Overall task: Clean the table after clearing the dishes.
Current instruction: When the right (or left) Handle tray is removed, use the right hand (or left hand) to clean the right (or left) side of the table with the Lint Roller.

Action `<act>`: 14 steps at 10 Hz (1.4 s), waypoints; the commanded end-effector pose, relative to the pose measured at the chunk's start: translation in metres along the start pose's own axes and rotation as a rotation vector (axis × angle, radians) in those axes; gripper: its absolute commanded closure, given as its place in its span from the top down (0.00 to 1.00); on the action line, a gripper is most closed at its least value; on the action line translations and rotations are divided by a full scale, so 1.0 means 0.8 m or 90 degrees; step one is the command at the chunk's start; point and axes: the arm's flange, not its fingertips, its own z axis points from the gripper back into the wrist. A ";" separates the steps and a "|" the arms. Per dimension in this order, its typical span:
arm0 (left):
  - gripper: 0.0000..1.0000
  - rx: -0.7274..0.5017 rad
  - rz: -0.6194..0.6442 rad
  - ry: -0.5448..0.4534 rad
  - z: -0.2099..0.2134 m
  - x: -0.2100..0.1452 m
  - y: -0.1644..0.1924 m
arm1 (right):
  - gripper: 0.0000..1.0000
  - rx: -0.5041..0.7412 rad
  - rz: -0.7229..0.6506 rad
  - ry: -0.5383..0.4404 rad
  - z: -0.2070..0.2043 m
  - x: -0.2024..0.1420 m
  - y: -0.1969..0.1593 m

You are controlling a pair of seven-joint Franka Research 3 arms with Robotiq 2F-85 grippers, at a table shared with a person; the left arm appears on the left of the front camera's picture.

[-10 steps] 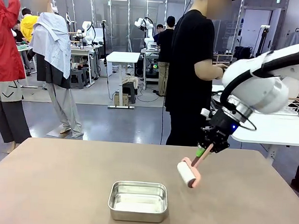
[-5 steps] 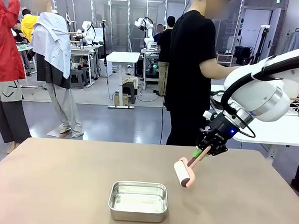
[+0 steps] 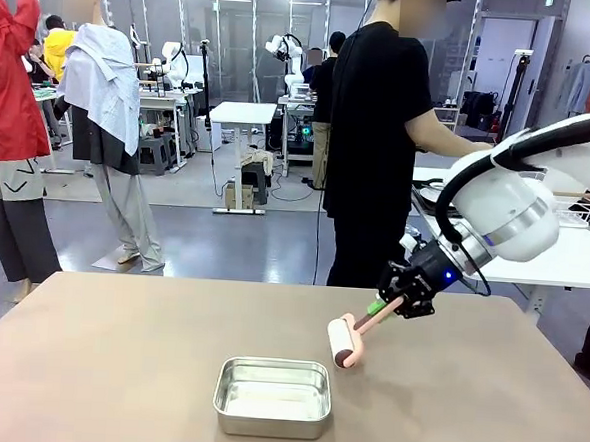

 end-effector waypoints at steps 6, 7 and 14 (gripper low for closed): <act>1.00 -0.012 0.000 -0.007 0.002 0.001 -0.002 | 0.21 -0.024 -0.028 -0.077 -0.016 -0.010 -0.099; 1.00 -0.012 0.000 -0.007 0.002 0.001 -0.002 | 0.21 -0.067 -0.025 -0.077 -0.012 -0.011 -0.125; 1.00 -0.012 0.000 -0.007 0.002 0.001 -0.002 | 0.21 -0.321 -0.056 -0.153 0.089 -0.019 -0.167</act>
